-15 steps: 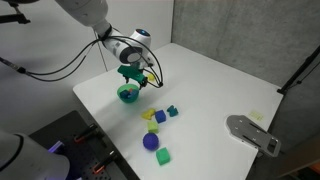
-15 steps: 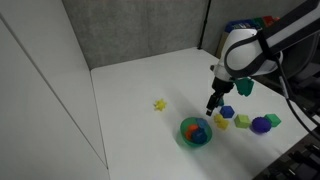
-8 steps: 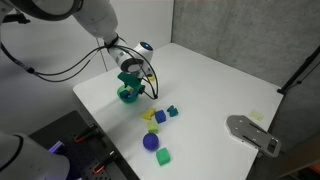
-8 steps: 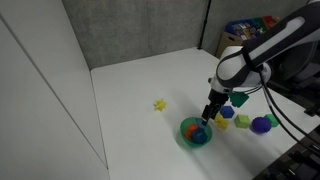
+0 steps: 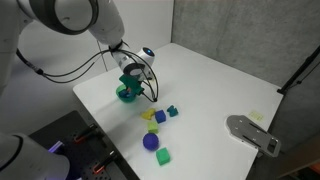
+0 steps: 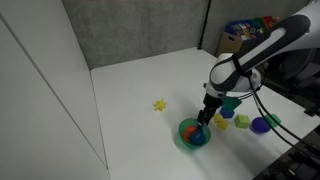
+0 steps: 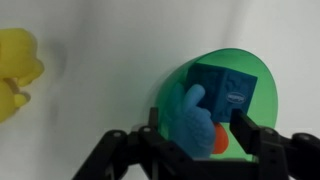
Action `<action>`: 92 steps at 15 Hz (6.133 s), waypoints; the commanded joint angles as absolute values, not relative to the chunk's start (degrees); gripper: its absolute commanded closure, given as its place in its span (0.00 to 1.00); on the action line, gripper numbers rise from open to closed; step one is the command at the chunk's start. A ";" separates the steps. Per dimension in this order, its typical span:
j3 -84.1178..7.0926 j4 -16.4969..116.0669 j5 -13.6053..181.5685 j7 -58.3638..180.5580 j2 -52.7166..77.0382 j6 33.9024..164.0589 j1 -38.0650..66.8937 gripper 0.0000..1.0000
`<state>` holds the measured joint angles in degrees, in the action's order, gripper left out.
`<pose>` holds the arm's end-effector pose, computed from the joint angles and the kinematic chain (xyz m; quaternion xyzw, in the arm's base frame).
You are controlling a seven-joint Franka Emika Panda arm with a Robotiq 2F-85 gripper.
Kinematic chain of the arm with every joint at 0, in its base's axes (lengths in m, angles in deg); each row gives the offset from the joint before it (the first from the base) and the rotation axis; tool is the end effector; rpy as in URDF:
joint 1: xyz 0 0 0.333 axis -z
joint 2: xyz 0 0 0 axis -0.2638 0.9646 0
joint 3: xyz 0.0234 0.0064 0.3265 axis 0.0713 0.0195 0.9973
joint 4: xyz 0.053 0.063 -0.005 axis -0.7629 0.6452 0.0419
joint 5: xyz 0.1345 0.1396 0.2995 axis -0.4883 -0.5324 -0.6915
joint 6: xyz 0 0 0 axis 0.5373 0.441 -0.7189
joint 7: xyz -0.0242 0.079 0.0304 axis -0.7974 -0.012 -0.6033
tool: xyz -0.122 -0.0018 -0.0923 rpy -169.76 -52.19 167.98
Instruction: Pick up the light blue toy from the green bowl and put it on the table
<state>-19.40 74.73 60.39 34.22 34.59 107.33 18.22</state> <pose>0.5267 0.1310 0.0970 -0.9704 -0.1213 0.0973 0.1847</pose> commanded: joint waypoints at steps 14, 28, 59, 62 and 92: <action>-17.96 75.81 62.99 33.82 31.72 107.08 18.16 0.92; -16.59 77.96 61.10 26.68 25.06 104.35 22.96 0.95; -23.32 80.52 72.71 27.42 29.24 129.92 28.57 0.96; -22.58 78.32 74.05 27.66 31.54 129.72 28.53 0.95; -18.79 73.02 81.59 28.65 39.90 134.41 31.47 0.18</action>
